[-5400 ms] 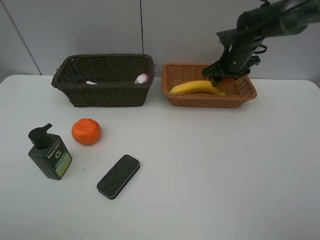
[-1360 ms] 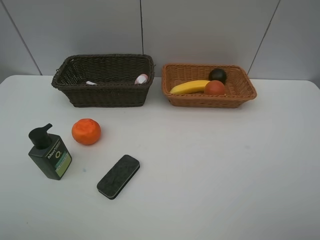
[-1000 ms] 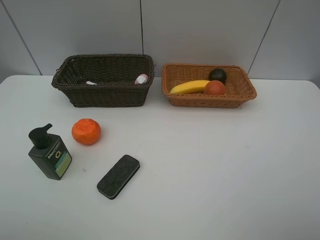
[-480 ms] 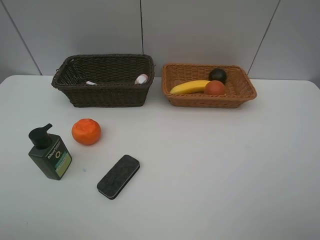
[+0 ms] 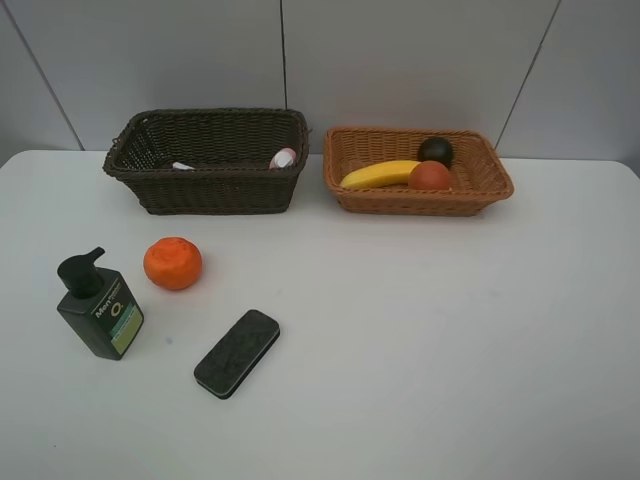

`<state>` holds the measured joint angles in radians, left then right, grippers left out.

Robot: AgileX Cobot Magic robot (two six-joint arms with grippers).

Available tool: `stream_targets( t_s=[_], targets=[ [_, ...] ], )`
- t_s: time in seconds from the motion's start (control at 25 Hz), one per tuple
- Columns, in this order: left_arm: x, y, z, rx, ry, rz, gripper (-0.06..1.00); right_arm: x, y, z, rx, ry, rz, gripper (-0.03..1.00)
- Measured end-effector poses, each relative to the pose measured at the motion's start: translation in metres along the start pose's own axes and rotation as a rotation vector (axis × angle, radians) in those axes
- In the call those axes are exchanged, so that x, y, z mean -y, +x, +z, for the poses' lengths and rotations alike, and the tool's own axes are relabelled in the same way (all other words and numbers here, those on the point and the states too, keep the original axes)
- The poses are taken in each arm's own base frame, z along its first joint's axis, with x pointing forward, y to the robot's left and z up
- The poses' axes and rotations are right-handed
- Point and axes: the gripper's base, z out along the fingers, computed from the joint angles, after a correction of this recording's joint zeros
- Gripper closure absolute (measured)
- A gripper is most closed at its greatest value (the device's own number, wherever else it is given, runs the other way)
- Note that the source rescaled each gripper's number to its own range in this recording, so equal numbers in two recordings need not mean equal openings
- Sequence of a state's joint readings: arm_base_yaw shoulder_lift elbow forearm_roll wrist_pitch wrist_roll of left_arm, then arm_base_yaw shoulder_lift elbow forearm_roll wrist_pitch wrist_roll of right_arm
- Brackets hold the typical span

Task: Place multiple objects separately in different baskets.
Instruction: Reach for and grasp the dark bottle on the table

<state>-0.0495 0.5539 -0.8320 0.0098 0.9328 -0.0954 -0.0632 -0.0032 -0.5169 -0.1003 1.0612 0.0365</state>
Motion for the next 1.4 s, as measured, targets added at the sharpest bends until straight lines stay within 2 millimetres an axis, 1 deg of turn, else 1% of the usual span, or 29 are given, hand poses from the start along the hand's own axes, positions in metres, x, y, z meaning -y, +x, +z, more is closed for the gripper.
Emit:
stream_targets(
  t_s=[0.08,0.16,0.28,0.36,0.4,0.56,0.84,0.92,1.08,1.28,1.4],
  targets=[
    [0.003,-0.025,0.023,-0.098,-0.001,-0.005,-0.05,0.0,0.0,0.0,0.0,0.0,0.001,-0.01],
    [0.006,-0.044,0.046,-0.195,0.002,-0.004,-0.05,0.0,0.0,0.0,0.001,0.0,0.001,-0.01],
    [0.013,-0.06,0.088,-0.341,0.044,0.012,-0.05,0.0,0.0,0.0,0.001,0.0,0.001,-0.01],
    [0.017,-0.062,0.11,-0.412,0.072,0.019,-0.05,0.0,0.0,0.0,0.001,0.0,0.001,-0.01],
    [0.018,-0.06,0.121,-0.448,0.084,0.019,-0.05,0.0,0.0,0.0,0.001,0.0,0.001,-0.01],
    [0.03,-0.053,0.151,-0.56,0.105,0.079,-0.05,0.0,0.0,0.0,0.001,0.001,0.001,-0.01],
    [0.053,-0.037,0.183,-0.688,0.126,0.175,-0.05,0.0,0.0,0.0,0.001,0.001,0.001,-0.01],
    [0.055,-0.03,0.19,-0.724,0.123,0.192,-0.05,0.0,0.0,0.0,0.001,0.001,0.001,-0.01],
    [0.053,-0.005,0.2,-0.796,0.111,0.196,-0.05,0.0,0.0,0.0,0.001,0.001,0.001,-0.01],
    [0.047,0.025,0.209,-0.809,0.102,0.193,-0.05,0.0,0.0,0.0,0.001,0.001,0.001,-0.01],
    [0.045,0.039,0.213,-0.803,0.099,0.19,-0.05,0.0,0.0,0.0,0.001,0.001,0.001,-0.01]
  ],
)
